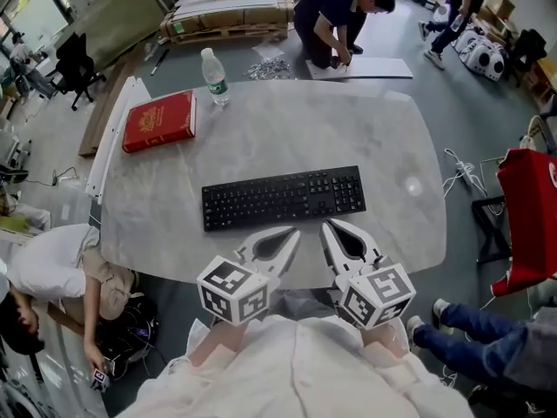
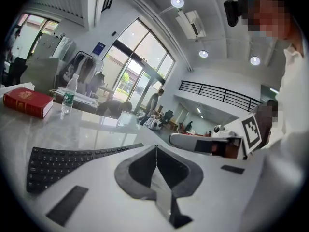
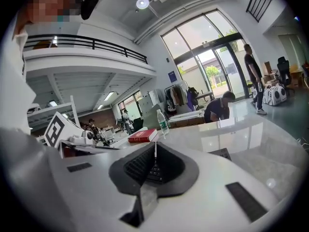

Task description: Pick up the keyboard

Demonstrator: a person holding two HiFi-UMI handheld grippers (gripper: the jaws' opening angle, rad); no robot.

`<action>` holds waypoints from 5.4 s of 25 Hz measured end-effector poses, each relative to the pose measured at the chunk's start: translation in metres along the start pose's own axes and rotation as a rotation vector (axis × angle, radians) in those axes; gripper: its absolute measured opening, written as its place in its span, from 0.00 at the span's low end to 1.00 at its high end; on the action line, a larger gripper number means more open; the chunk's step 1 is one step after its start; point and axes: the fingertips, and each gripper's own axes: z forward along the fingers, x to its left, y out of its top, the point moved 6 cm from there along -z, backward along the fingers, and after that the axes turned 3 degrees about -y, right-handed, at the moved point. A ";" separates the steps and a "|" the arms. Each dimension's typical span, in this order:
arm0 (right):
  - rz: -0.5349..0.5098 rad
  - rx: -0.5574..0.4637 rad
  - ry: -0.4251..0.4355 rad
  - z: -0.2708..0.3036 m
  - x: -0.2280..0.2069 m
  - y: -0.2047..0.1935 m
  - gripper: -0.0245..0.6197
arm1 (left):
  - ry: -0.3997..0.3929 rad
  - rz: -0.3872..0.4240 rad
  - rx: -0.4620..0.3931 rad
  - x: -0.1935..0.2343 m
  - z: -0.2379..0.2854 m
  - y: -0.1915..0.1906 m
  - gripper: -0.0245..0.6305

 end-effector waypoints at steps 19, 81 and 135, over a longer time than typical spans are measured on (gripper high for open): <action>0.003 0.081 0.037 0.030 -0.017 -0.006 0.09 | 0.053 -0.056 -0.001 0.026 0.009 0.003 0.06; 0.098 0.266 -0.113 0.062 -0.092 -0.064 0.09 | 0.031 -0.191 0.213 0.116 0.030 -0.062 0.06; 0.200 0.414 -0.226 0.086 -0.195 -0.094 0.47 | 0.170 -0.279 0.226 0.165 0.024 -0.080 0.06</action>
